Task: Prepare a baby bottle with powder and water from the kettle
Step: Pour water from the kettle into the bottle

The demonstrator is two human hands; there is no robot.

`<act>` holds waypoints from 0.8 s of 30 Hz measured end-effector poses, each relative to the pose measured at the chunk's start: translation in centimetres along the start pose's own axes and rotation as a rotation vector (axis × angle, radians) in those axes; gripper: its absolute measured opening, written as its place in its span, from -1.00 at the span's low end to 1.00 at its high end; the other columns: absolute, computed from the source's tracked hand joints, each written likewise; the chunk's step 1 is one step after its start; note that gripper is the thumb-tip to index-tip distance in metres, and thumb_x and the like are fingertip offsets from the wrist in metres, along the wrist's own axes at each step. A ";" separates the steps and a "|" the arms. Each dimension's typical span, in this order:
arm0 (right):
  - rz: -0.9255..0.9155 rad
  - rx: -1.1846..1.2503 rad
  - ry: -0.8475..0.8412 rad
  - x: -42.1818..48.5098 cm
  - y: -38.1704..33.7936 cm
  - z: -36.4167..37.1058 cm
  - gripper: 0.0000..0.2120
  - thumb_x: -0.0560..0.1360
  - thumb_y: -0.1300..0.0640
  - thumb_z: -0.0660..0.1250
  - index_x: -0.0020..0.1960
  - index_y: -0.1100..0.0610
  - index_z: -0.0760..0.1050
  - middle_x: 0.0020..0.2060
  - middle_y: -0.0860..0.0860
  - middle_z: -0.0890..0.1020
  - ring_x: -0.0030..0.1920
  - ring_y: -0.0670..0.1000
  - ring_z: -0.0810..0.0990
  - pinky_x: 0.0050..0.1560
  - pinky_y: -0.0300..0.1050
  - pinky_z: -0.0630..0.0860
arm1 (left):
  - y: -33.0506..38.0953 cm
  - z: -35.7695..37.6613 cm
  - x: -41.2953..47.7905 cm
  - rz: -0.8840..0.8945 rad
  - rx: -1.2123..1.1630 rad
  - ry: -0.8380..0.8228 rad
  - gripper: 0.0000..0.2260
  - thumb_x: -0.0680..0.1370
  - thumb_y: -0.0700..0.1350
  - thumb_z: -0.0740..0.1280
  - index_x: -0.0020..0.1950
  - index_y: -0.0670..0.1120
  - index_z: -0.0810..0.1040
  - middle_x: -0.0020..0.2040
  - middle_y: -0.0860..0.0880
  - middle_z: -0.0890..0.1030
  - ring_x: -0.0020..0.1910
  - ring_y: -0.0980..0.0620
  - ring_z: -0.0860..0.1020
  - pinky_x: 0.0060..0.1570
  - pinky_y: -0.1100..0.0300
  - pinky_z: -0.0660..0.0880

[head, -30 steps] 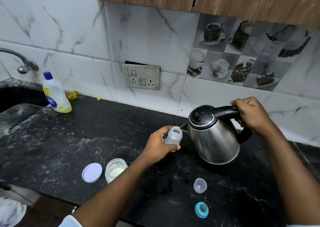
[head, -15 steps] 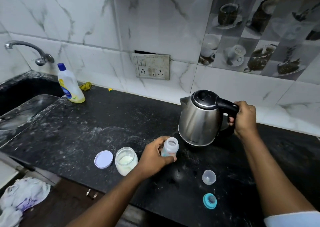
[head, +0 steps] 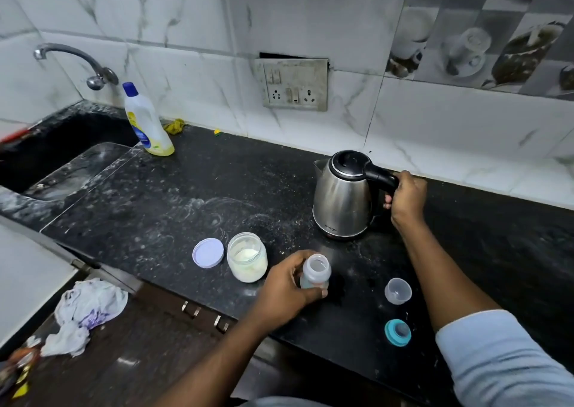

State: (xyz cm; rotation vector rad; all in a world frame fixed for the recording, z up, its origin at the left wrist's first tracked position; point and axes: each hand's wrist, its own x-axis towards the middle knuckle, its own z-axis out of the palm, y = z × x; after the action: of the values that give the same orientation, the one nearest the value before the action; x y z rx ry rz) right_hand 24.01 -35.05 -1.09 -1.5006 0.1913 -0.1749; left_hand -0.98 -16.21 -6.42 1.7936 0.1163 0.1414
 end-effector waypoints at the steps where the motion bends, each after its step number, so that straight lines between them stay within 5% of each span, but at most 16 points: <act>1: 0.009 0.000 -0.003 0.1 0.6 0.1 -0.80 0.41 0.04 0.23 -0.34 0.10 0.45 -0.54 0.01 0.37 -0.66 -0.06 0.32 -0.60 -0.32 0.20 | -0.3 0.1 -0.2 -0.001 -0.002 0.001 -0.45 0.32 -0.10 0.65 0.20 0.31 0.60 0.14 0.19 0.72 0.14 0.23 0.66 0.16 0.38 0.50; 12: 0.038 -0.007 -0.070 1.0 1.6 1.2 -0.79 0.44 0.03 0.21 -0.31 0.11 0.46 -0.51 0.05 0.39 -0.61 -0.04 0.34 -0.55 -0.25 0.24 | -1.5 0.0 0.1 -0.019 0.035 0.014 -0.44 0.32 -0.04 0.67 0.24 0.29 0.59 0.17 0.17 0.71 0.18 0.14 0.67 0.21 0.28 0.56; 16: -0.015 -0.076 -0.173 0.3 0.8 0.3 -0.77 0.58 -0.01 0.28 -0.16 0.09 0.58 -0.29 0.04 0.57 -0.29 -0.01 0.54 -0.23 -0.11 0.49 | -1.5 0.2 0.5 -0.023 0.034 -0.022 -0.44 0.32 -0.06 0.66 0.22 0.31 0.59 0.17 0.18 0.71 0.19 0.16 0.67 0.23 0.26 0.56; 18: -0.081 -0.169 -0.114 -1.2 0.2 -1.7 -0.80 0.65 -0.07 0.26 -0.08 -0.02 0.55 -0.16 -0.06 0.61 -0.17 -0.13 0.56 -0.08 -0.20 0.48 | -1.7 0.5 0.4 -0.030 0.030 -0.035 -0.45 0.32 -0.06 0.66 0.22 0.28 0.59 0.16 0.17 0.72 0.17 0.16 0.67 0.20 0.28 0.56; 21: -0.159 -0.255 0.153 -5.8 -0.3 -8.1 -0.89 0.61 -0.04 0.34 0.08 -0.04 0.49 -0.14 -0.11 0.59 -0.24 -0.29 0.53 -0.17 -0.39 0.44 | -1.6 2.0 0.7 -0.015 0.037 -0.131 -0.46 0.31 -0.06 0.66 0.22 0.26 0.60 0.14 0.16 0.73 0.14 0.18 0.68 0.14 0.36 0.54; 24: -0.157 -0.341 0.129 -11.1 1.6 -11.5 -0.80 0.59 0.14 0.42 0.16 -0.05 0.48 -0.13 -0.08 0.63 -0.24 -0.30 0.56 -0.20 -0.47 0.44 | -1.7 2.6 1.1 -0.040 0.052 -0.132 -0.48 0.31 -0.06 0.65 0.19 0.25 0.59 0.11 0.15 0.73 0.11 0.17 0.69 0.15 0.29 0.56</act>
State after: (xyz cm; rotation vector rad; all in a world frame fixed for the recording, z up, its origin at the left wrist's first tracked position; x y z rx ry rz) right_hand 10.54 -43.51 -3.14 -1.8463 0.2140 -0.3811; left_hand 0.47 -18.12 -8.64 1.8462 0.0624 -0.0089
